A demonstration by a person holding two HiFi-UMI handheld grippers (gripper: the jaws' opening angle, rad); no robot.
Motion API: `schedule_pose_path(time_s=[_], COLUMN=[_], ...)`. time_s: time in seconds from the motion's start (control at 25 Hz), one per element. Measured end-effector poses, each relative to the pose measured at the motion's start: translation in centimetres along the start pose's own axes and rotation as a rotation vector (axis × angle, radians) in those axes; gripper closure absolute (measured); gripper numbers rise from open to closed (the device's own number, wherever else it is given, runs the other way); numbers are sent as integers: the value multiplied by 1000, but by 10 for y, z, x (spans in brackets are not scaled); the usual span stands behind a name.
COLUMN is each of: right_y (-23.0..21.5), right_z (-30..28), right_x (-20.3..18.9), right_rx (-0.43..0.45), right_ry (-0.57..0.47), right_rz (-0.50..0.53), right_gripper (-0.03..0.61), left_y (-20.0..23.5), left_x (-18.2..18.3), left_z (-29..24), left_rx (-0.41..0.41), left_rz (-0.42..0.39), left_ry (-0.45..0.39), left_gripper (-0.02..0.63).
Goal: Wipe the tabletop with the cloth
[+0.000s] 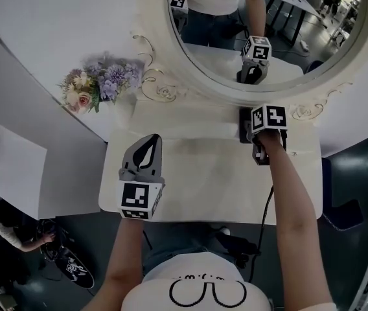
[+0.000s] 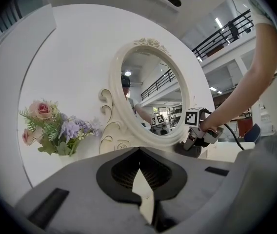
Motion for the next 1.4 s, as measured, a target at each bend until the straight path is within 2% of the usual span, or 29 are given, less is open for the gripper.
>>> schedule_pose_path(time_s=[0.4,0.76,1.12,1.4], right_y=[69,138,195,245], right_z=[-18,-36,-52,-66], right_x=[-7,-10,-14,-18], right_rx=[41,95,176,275], right_ry=[14,27,79,111], right_rz=[-17,-6,-37,-74], right_gripper=[500,500,500,500], left_y=[29,53,77,94], left_x=[-10,-22,-33,-41], left_z=[12,29,40,41], left_rx=[1,33,75,94], left_rz=[24,41,61,64], left_ry=[-15,-23,-16,-2], left_gripper=[615,615,615,615])
Point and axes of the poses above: the fingertips, and each gripper's own axes: z backward along the fingers, y to its left, x out of its top, the point moved 1 cm from there along z, backward along the fingers, and after that the axes turned 8 degrees about -z, right-handed, at the moved point
